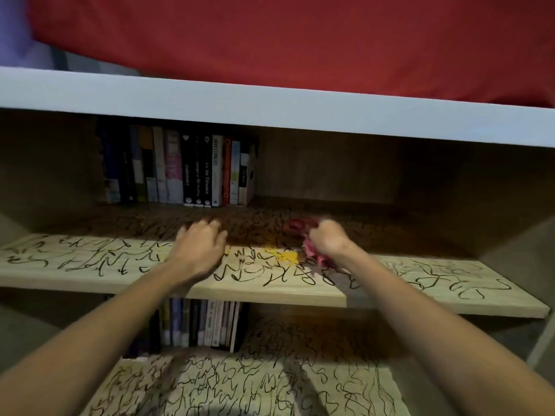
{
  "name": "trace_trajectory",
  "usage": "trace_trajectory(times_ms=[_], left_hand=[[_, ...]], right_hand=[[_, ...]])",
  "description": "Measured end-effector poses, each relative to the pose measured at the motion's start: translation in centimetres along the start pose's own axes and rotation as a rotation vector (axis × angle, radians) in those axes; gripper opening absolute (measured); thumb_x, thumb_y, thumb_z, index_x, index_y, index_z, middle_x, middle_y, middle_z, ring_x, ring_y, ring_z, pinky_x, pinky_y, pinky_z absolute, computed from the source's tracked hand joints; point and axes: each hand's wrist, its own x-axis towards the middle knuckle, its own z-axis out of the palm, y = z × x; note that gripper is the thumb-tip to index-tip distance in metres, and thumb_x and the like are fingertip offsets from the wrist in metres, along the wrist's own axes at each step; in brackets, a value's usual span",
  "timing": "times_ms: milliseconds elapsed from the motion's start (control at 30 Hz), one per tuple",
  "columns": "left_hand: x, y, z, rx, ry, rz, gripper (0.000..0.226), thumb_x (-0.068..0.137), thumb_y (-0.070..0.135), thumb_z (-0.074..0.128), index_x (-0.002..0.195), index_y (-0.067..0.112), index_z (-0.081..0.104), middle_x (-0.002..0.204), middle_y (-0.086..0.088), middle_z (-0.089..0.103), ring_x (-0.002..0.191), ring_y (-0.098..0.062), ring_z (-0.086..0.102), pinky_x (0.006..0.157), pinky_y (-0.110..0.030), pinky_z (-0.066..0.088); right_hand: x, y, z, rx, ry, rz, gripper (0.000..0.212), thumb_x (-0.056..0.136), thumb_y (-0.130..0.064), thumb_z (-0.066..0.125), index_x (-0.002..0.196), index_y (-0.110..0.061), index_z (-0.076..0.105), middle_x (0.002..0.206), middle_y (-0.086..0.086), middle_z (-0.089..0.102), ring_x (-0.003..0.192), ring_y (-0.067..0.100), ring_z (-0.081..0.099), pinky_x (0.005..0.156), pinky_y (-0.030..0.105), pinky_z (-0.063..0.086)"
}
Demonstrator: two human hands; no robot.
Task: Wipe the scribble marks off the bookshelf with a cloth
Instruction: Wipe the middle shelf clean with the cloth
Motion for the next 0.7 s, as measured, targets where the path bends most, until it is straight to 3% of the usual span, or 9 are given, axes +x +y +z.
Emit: trace_trajectory(times_ms=[100,167,233,300,433,533,600,633,700], left_hand=[[0.0,-6.0,-1.4,0.006,0.017,-0.138,0.042,0.104,0.032,0.029,0.135,0.009,0.044,0.141,-0.014,0.045,0.134,-0.026,0.037,0.117,-0.047,0.015],[-0.1,-9.0,-1.7,-0.007,0.022,-0.233,0.045,0.104,0.032,0.029,0.142,0.008,0.038,0.15,-0.013,0.036,0.141,-0.026,0.028,0.118,-0.048,0.012],[-0.1,-10.0,-1.8,-0.074,0.018,-0.295,0.047,0.105,0.03,0.028,0.146,0.007,0.033,0.155,-0.012,0.028,0.144,-0.026,0.022,0.117,-0.049,0.013],[0.3,-10.0,-1.5,-0.08,0.003,-0.301,0.046,0.105,0.029,0.026,0.145,0.007,0.033,0.155,-0.011,0.029,0.143,-0.025,0.023,0.117,-0.05,0.013],[0.8,-9.7,-0.7,0.058,-0.083,-0.251,0.045,0.105,0.031,0.022,0.143,0.011,0.037,0.153,-0.009,0.032,0.142,-0.024,0.024,0.116,-0.052,0.008],[0.9,-10.2,-0.6,0.119,-0.124,-0.224,0.048,0.105,0.034,0.02,0.146,0.013,0.032,0.154,-0.006,0.03,0.144,-0.023,0.021,0.117,-0.052,0.006],[0.9,-10.3,-0.6,0.125,-0.149,-0.201,0.05,0.105,0.036,0.017,0.149,0.013,0.027,0.157,-0.005,0.024,0.146,-0.022,0.015,0.117,-0.05,0.002],[0.7,-10.4,-0.7,0.12,-0.159,-0.19,0.052,0.105,0.036,0.016,0.15,0.013,0.025,0.158,-0.005,0.022,0.147,-0.021,0.012,0.117,-0.049,0.0],[0.5,-10.4,-0.8,0.117,-0.172,-0.175,0.052,0.105,0.037,0.015,0.15,0.013,0.024,0.159,-0.005,0.02,0.148,-0.021,0.009,0.117,-0.047,-0.002]], right_hand=[[1.0,1.7,-4.0,0.044,0.118,0.015,0.025,0.1,-0.003,0.038,0.08,-0.009,0.052,0.068,0.008,0.054,0.045,0.012,0.051,0.035,0.015,0.038],[2.0,3.6,-5.3,0.027,0.116,0.049,0.023,0.103,-0.01,0.034,0.09,-0.007,0.052,0.063,0.01,0.054,0.04,0.013,0.05,0.031,0.017,0.037],[3.0,5.8,-5.1,0.004,0.035,0.165,0.033,0.105,-0.022,0.029,0.086,-0.004,0.049,0.055,0.007,0.049,0.033,0.009,0.042,0.029,0.016,0.032],[4.5,6.8,-4.0,-0.003,0.056,0.199,0.035,0.105,-0.022,0.029,0.078,-0.009,0.047,0.06,0.003,0.044,0.027,0.005,0.038,0.028,0.013,0.027],[6.0,4.2,-0.6,-0.132,0.004,0.111,0.028,0.105,-0.027,0.03,0.096,-0.008,0.049,0.077,0.01,0.056,0.051,0.013,0.044,0.036,0.016,0.036],[5.8,0.2,3.7,-0.272,-0.147,-0.013,0.018,0.105,-0.027,0.031,0.102,-0.023,0.049,0.082,0.005,0.053,0.055,0.01,0.041,0.04,0.016,0.037],[5.3,-2.0,6.2,-0.284,-0.223,-0.104,0.02,0.103,-0.018,0.034,0.108,-0.024,0.053,0.098,0.012,0.063,0.054,0.01,0.043,0.043,0.02,0.038],[5.1,-2.7,6.7,-0.288,-0.242,-0.148,0.022,0.102,-0.014,0.035,0.104,-0.024,0.055,0.096,0.012,0.064,0.052,0.009,0.044,0.044,0.021,0.039],[3.4,-4.1,6.0,-0.231,-0.313,-0.165,0.028,0.101,-0.003,0.034,0.096,-0.022,0.054,0.073,0.003,0.056,0.041,0.002,0.044,0.04,0.016,0.037]])
